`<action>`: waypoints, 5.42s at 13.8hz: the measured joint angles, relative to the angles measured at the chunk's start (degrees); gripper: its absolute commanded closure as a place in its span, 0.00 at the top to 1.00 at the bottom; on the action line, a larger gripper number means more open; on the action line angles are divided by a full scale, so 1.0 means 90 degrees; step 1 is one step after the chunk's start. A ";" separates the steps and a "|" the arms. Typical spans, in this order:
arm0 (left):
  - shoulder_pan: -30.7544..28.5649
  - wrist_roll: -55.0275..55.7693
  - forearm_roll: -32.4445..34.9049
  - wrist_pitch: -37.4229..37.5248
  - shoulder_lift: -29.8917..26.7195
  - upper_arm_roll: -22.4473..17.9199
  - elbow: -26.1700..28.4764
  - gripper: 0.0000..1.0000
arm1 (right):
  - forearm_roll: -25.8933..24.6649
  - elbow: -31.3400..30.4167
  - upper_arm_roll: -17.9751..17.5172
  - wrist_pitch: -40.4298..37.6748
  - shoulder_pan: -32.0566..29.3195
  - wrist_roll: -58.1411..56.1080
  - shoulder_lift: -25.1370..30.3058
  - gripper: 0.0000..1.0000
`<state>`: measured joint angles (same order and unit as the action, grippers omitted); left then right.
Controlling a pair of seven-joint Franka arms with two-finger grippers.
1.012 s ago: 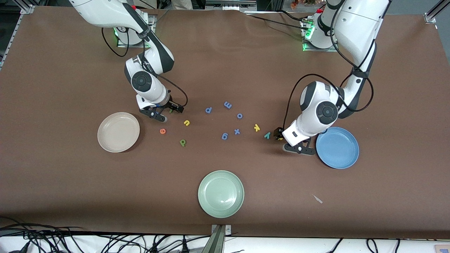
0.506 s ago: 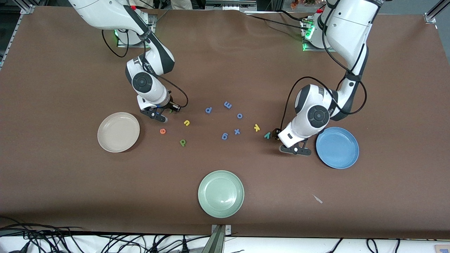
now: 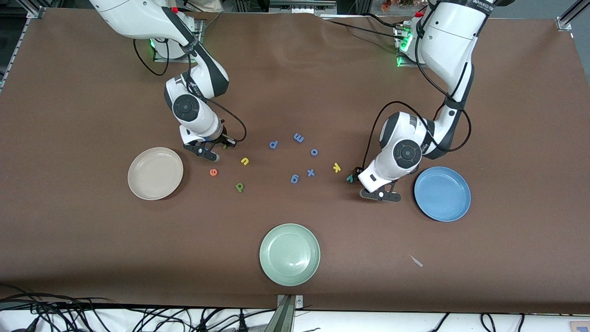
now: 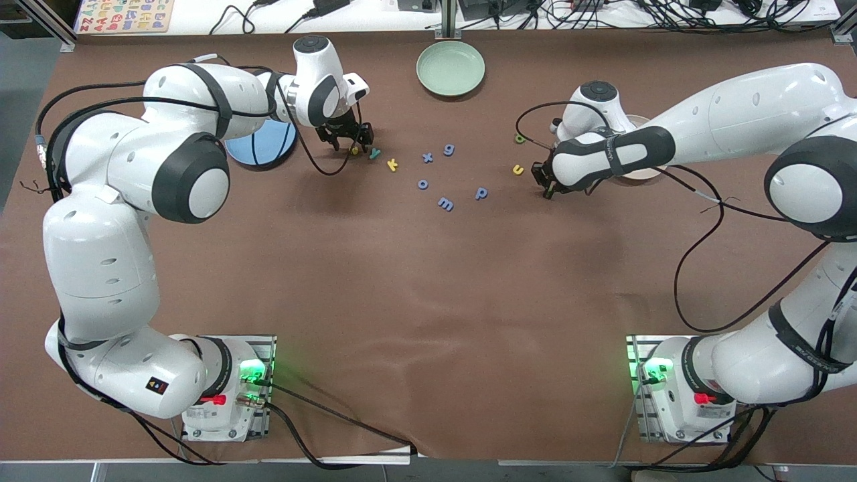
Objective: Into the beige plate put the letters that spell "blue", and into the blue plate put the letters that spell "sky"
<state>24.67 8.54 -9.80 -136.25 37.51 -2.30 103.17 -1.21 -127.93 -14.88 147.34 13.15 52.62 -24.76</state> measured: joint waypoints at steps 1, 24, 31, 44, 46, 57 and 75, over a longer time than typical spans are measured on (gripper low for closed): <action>0.0005 0.0001 0.0000 0.0000 0.0016 -0.0001 0.0000 0.72 | -0.0001 0.0049 0.0014 -0.0025 -0.0004 0.0000 0.0001 0.00; -0.1300 -0.2280 0.0456 0.0685 -0.1610 -0.0762 0.1246 0.84 | 0.0003 0.2213 0.1798 -0.2072 0.0097 -0.3800 -0.0330 1.00; -0.1031 -0.2010 0.0368 0.0515 -0.1605 -0.0681 0.1216 0.90 | 0.0535 0.2206 0.1771 -0.1632 0.0976 -0.2917 -0.0656 1.00; 0.0926 0.0591 -0.0649 0.0045 -0.0089 -0.0570 -0.0367 0.87 | 0.0541 0.1905 0.1774 -0.0949 0.1081 -0.2886 -0.0996 0.50; 0.0939 0.0596 -0.0649 0.0000 -0.0013 -0.0575 -0.0370 0.87 | 0.0555 0.1910 0.1773 -0.0947 0.1081 -0.2884 -0.0946 0.30; 0.1134 0.0595 -0.0641 -0.0342 0.0390 -0.0580 -0.0368 0.67 | 0.0575 0.1982 0.1833 -0.0956 0.1068 -0.2886 -0.0939 0.66; -0.0281 -0.1548 -0.0105 0.1296 -0.1136 -0.0766 -0.0170 0.35 | 0.0575 0.2262 0.1882 -0.1008 0.1008 -0.2937 -0.1098 0.66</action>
<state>22.15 -5.39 -10.75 -124.59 27.29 -9.20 101.64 3.96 -107.57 2.06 138.26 22.22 26.19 -34.64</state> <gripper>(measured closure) 0.696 0.194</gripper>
